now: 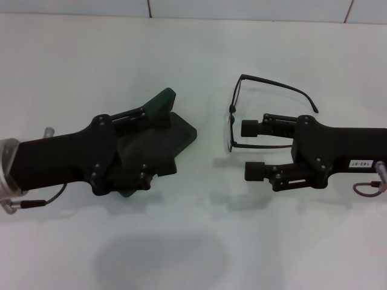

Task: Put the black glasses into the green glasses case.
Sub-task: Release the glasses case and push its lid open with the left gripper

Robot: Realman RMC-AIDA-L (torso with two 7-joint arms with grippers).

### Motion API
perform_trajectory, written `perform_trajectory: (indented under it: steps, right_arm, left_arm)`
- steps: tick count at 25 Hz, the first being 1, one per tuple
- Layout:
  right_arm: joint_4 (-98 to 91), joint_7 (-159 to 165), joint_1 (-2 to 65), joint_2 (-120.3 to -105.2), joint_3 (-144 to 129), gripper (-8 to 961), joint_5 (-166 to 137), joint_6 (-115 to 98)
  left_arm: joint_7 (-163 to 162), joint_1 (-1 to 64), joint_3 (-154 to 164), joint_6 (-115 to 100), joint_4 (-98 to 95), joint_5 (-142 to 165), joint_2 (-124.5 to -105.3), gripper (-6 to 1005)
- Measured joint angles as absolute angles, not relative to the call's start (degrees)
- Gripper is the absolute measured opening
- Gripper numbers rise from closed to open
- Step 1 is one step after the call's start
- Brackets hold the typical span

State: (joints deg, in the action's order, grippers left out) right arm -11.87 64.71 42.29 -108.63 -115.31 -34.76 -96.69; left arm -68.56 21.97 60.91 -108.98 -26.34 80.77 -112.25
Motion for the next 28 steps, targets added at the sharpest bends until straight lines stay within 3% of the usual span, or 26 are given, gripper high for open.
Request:
perform_trajectory:
  steps: [21, 28]
  right_arm:
    - [-11.87, 62.18, 39.82, -108.79, -111.11, 870, -34.59, -96.25]
    - [-11.99, 54.32, 31.65, -108.57, -95.69, 868, -34.58, -95.76]
  left_arm:
    - [-67.09, 21.61, 59.29, -108.79, -24.28, 80.30, -113.16, 841]
    - [-80.74, 21.22, 51.62, -101.44, -41.57, 82.06, -115.41, 842]
